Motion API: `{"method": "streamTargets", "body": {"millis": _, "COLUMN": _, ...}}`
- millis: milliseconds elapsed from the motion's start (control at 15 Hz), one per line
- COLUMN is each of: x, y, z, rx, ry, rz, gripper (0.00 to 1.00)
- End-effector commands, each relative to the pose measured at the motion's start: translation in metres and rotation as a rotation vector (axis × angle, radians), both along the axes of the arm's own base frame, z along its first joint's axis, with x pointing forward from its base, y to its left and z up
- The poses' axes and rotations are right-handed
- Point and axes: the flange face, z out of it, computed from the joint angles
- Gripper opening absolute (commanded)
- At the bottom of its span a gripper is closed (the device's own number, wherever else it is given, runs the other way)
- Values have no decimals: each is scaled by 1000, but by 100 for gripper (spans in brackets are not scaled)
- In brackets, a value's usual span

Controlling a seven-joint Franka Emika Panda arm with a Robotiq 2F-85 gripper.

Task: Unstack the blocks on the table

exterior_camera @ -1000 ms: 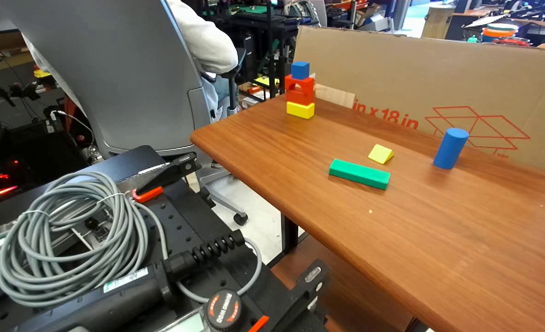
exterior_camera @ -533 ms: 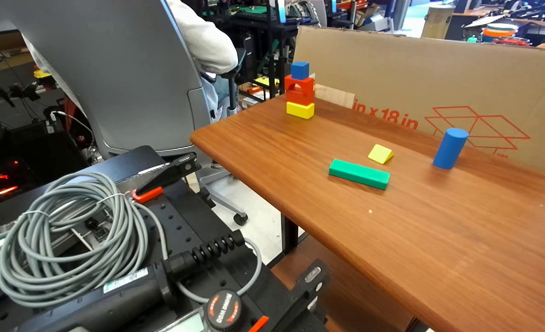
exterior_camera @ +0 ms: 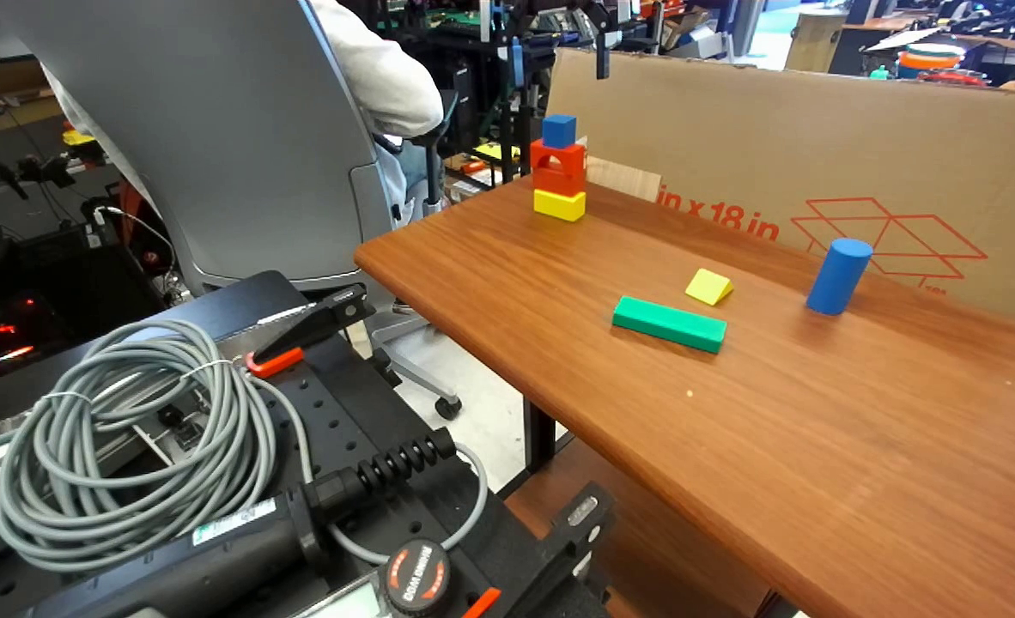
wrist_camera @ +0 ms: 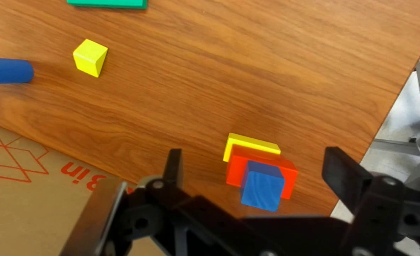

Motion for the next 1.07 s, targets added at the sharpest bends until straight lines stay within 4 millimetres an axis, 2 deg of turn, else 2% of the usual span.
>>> {"method": "streamTargets", "body": {"millis": 0, "x": 20, "y": 8, "z": -8, "rx": 37, "ry": 24, "rz": 20, "gripper": 100}}
{"method": "streamTargets", "body": {"millis": 533, "x": 39, "y": 22, "z": -34, "rx": 33, "ry": 74, "rz": 52, "gripper": 100}}
{"method": "streamTargets", "body": {"millis": 600, "x": 41, "y": 24, "z": -36, "rx": 27, "ry": 82, "rz": 56, "gripper": 88}}
{"method": "streamTargets", "body": {"millis": 667, "x": 42, "y": 26, "z": -38, "rx": 25, "ry": 92, "rz": 61, "gripper": 72}}
{"method": "streamTargets", "body": {"millis": 1000, "x": 47, "y": 34, "z": -43, "rx": 8, "ry": 120, "rz": 66, "gripper": 34}}
